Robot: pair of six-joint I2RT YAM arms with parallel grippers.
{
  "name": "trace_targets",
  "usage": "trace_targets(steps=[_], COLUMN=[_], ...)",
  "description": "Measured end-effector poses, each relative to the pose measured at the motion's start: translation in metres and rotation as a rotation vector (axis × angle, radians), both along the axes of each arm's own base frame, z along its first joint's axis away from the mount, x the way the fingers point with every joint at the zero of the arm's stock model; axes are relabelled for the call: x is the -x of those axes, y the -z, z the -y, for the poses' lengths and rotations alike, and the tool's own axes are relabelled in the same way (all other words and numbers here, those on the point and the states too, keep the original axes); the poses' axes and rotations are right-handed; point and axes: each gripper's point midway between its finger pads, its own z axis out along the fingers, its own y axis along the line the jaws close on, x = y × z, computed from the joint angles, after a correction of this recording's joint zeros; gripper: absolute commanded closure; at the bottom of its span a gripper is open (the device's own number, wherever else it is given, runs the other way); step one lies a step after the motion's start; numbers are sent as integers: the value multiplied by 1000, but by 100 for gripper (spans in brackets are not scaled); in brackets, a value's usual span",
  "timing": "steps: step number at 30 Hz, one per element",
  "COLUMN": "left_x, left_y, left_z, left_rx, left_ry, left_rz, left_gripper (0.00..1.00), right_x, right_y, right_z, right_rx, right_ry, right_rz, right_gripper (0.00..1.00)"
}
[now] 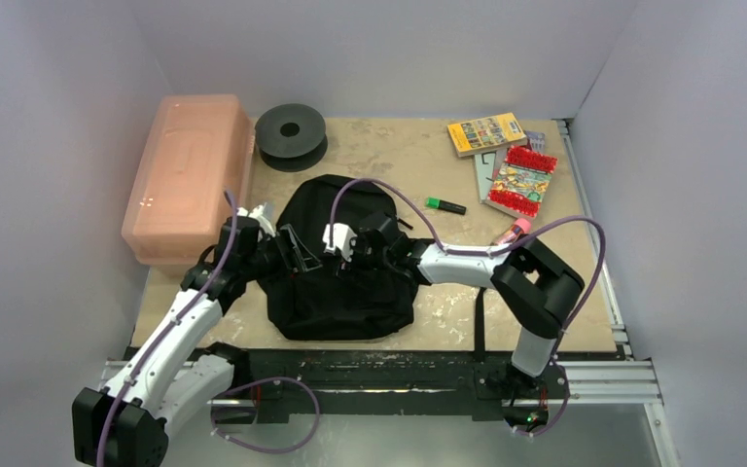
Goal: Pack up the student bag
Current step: Unzip the student bag at the center of the board.
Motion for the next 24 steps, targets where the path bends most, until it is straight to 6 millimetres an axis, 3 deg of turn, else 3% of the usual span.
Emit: trace_targets(steps=[4, 9, 12, 21, 24], left_x=[5, 7, 10, 11, 5], left_y=[8, 15, 26, 43, 43], left_z=[1, 4, 3, 18, 24], left_rx=[12, 34, 39, 160, 196], left_ry=[-1, -25, -64, -198, -224], left_rz=[-32, -93, -179, -427, -470], left_gripper=[36, 43, 44, 37, 37], right_x=[-8, -10, -8, 16, 18], right_y=[11, 19, 16, -12, -14], right_z=[-3, -10, -15, 0, -2], right_rx=[45, 91, 94, 9, -7], right_ry=[7, 32, 45, 47, 44], right_rz=[45, 137, 179, 186, 175], right_gripper=[44, 84, 99, 100, 93])
